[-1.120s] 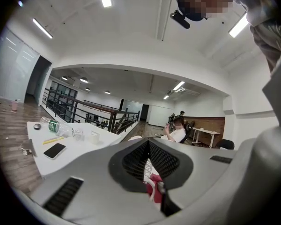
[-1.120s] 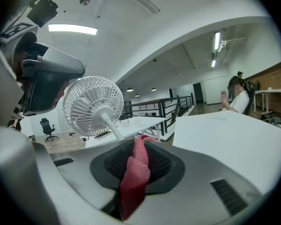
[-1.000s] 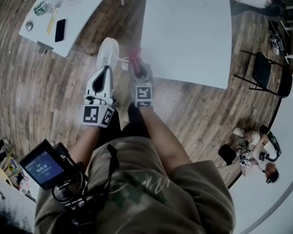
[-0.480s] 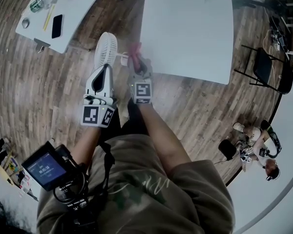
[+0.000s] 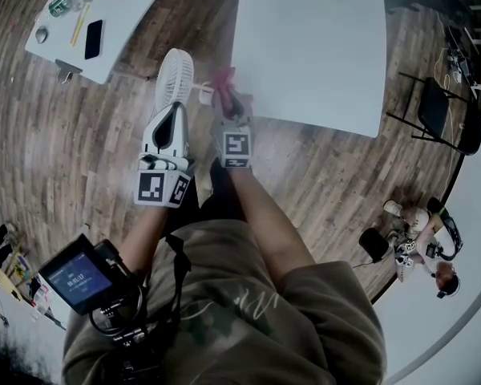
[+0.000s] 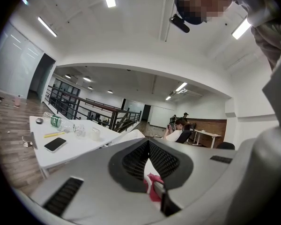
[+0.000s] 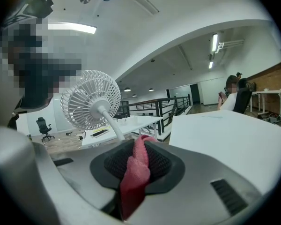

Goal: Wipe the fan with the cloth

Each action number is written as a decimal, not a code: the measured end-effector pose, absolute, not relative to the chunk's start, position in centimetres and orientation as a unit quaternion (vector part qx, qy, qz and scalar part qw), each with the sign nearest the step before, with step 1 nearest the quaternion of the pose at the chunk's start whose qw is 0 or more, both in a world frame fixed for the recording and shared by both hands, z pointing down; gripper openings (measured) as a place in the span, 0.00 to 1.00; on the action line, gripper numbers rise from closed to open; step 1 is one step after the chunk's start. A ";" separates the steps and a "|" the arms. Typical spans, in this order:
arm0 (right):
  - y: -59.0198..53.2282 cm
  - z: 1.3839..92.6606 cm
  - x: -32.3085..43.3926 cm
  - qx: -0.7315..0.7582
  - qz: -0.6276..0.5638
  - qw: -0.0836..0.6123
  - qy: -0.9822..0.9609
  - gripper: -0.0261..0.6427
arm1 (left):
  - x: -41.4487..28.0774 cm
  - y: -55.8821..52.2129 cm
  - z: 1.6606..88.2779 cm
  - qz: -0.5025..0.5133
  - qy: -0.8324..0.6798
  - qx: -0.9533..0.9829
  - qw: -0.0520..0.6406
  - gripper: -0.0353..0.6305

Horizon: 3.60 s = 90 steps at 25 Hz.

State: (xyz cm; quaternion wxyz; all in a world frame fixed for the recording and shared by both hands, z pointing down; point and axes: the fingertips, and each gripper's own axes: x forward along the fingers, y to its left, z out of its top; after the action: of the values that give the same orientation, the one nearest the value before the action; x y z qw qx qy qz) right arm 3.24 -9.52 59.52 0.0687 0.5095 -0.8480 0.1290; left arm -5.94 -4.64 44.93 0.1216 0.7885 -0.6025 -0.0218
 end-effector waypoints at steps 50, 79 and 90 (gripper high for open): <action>-8.9 48.2 4.9 0.499 0.156 -0.016 -0.852 0.18 | -4.0 -3.1 41.9 -0.007 -0.539 0.836 0.105 0.08; -9.3 52.1 0.3 0.479 0.208 -0.023 -0.853 0.19 | -5.0 -4.2 43.4 0.005 -0.546 0.827 0.131 0.08; -8.9 52.5 0.0 0.483 0.152 0.013 -0.863 0.19 | -5.0 -3.9 43.9 0.007 -0.548 0.826 0.130 0.08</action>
State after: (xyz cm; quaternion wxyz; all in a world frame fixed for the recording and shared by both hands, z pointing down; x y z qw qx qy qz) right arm -0.02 -8.92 52.54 0.0130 0.4826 -0.8625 0.1519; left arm -5.00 -3.86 43.94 0.1298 0.8261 -0.5483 0.0066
